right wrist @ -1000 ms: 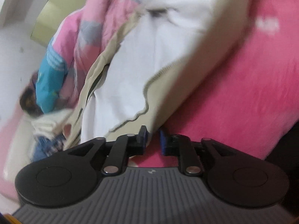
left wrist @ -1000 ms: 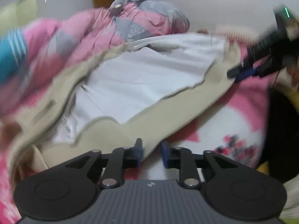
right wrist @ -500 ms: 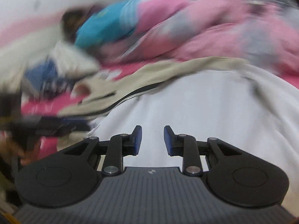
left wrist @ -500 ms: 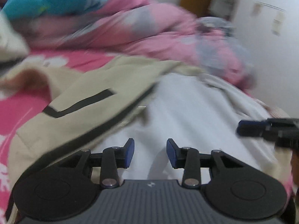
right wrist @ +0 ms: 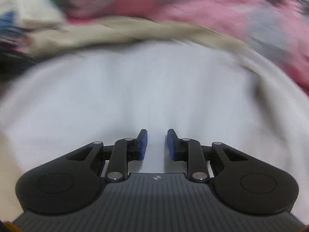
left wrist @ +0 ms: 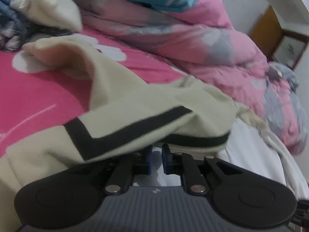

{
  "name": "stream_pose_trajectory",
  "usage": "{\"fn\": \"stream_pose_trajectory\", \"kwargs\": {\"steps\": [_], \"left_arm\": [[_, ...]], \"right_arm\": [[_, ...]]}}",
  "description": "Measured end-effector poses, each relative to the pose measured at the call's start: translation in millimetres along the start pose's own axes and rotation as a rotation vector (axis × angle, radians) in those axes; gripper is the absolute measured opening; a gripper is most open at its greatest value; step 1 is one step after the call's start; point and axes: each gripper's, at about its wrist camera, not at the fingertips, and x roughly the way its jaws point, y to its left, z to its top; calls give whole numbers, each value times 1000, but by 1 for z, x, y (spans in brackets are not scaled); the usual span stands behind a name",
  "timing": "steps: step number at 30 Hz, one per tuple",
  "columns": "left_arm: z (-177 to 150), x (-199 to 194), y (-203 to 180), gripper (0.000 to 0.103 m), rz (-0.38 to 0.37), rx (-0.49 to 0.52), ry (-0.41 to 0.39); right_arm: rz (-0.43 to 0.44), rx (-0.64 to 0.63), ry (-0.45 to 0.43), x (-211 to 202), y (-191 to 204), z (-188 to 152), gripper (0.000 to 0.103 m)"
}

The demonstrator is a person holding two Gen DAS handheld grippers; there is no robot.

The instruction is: Fold clothes

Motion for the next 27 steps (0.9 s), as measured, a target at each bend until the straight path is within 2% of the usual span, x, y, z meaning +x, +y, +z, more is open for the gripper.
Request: {"fn": "stream_pose_trajectory", "kwargs": {"steps": [1, 3, 4, 6, 7, 10, 12, 15, 16, 18, 21, 22, 23, 24, 25, 26, 27], "left_arm": [[2, 0, -2, 12, 15, 7, -23], [3, -2, -4, 13, 56, 14, -67], [3, -2, -3, 13, 63, 5, -73], [4, -2, -1, 13, 75, -13, -86], [5, -2, 0, 13, 73, -16, -89], [7, -2, 0, 15, 67, -26, -99], [8, -1, 0, 28, 55, -29, -111], [9, 0, -1, 38, 28, -28, -135], [9, 0, -2, 38, 19, -27, -143], [10, 1, -3, 40, 2, -27, -158], [11, 2, -4, 41, -25, -26, -182], [11, 1, -4, 41, -29, -27, -185], [11, 1, -4, 42, -33, -28, -188], [11, 0, -4, 45, -37, -29, -191], [11, -1, -4, 46, -42, -28, -197], [11, -2, -5, 47, -47, -26, -201], [11, -3, -6, 48, -50, -24, -206]], "right_arm": [[-49, 16, 19, -4, -13, -4, 20], [-91, 54, 64, -9, -22, 6, 10], [-105, 38, 67, -12, -17, 15, 13], [-55, -38, -8, -21, 6, 35, 13], [10, -58, -34, -18, 20, 47, 13], [183, -103, -37, 15, 61, 78, 12], [246, -143, -25, 44, 83, 94, 12], [287, -192, -35, 85, 106, 115, 12], [265, -227, -42, 96, 110, 121, 12], [166, -283, -40, 119, 110, 129, 12], [-38, -287, -54, 148, 72, 134, 12], [-81, -260, -53, 157, 54, 136, 16], [-88, -183, -49, 157, 37, 139, 30], [-96, -106, -44, 157, 21, 142, 31], [-103, -28, -40, 157, 4, 146, 22], [-117, 38, -36, 157, -10, 149, 8], [-176, 10, -42, 151, -7, 151, 9]]}}
